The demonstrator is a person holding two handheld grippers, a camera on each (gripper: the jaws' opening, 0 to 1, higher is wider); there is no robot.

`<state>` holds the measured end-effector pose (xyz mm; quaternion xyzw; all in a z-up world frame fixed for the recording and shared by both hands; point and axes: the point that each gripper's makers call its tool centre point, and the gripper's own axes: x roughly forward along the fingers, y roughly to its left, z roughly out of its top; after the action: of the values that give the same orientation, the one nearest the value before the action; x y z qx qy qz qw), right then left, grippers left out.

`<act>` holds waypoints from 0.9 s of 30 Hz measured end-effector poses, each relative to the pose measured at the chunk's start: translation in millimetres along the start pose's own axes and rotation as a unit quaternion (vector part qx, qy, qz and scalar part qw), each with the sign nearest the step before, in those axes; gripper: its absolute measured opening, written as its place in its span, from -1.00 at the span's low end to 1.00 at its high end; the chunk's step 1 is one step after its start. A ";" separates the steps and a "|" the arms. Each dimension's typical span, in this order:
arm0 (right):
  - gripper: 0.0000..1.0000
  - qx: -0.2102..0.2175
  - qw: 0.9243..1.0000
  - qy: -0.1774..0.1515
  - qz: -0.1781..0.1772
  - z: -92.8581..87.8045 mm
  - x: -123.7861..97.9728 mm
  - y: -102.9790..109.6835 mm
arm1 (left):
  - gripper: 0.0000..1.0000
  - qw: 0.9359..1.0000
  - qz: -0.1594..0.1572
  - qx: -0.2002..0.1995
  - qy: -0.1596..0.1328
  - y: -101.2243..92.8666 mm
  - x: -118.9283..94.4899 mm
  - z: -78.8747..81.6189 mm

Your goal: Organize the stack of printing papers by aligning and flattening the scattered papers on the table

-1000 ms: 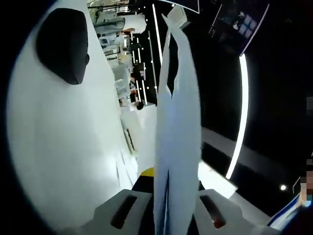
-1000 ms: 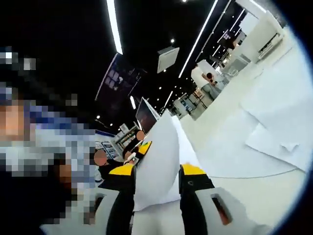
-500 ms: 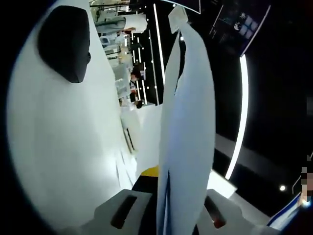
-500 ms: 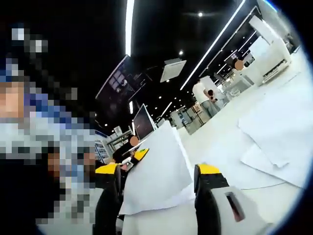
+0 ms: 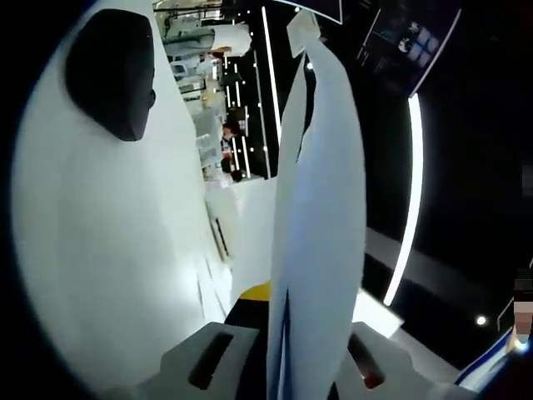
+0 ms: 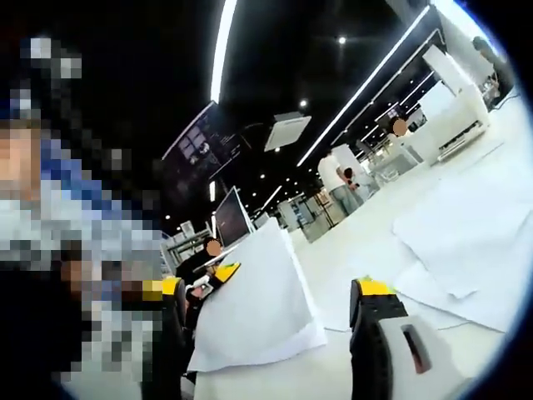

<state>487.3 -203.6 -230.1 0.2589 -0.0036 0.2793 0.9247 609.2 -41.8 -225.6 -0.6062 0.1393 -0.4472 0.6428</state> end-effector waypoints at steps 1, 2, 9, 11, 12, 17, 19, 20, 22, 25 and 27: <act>0.59 -0.002 1.000 0.000 -0.002 0.0 0.0 -0.3 | -0.88 1.000 0.000 0.000 0.000 0.0 0.0 0.1; 0.63 -0.014 1.000 -0.006 -0.014 2.8 -0.3 -3.9 | -0.88 1.000 0.000 0.001 -0.001 -0.3 0.0 -0.1; 0.70 -0.016 0.997 -0.041 -0.060 16.8 -9.1 -21.8 | -0.88 1.000 -0.002 0.000 -0.003 -1.8 -0.8 -0.2; 0.70 -0.016 0.997 -0.046 -0.066 18.9 -10.8 -24.3 | -0.88 1.000 -0.002 0.001 -0.002 -2.0 -0.8 -0.9; 0.69 -0.018 0.996 -0.047 -0.073 19.7 -11.7 -26.7 | -0.88 1.000 -0.002 0.002 -0.002 -2.1 -0.7 -1.2; 0.69 -0.072 0.987 -0.046 -0.136 28.6 -22.0 -50.1 | -0.88 1.000 -0.002 0.001 -0.003 -1.9 -1.1 -0.2; 0.69 -0.094 0.984 -0.043 -0.148 31.8 -25.3 -55.2 | -0.88 1.000 -0.003 0.000 -0.004 -1.9 -1.2 0.1; 0.69 -0.098 0.982 -0.042 -0.154 33.8 -28.1 -58.8 | -0.88 1.000 -0.003 0.000 -0.004 -1.9 -1.2 0.1; 0.68 -0.108 0.979 -0.041 -0.166 37.8 -33.7 -66.0 | -0.88 1.000 -0.003 0.000 -0.004 -1.9 -1.1 0.1; 0.66 -0.114 0.975 -0.039 -0.189 45.7 -44.7 -83.2 | -0.88 1.000 -0.003 0.000 -0.004 -1.4 -0.9 0.8; 0.66 -0.125 0.967 -0.044 -0.219 54.9 -55.6 -99.9 | -0.88 1.000 -0.003 0.000 -0.003 -0.8 -0.9 1.2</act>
<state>499.7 -329.5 -238.6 0.1477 -0.0224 0.0559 0.9872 609.2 -40.3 -224.9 -0.6081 0.1357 -0.4473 0.6417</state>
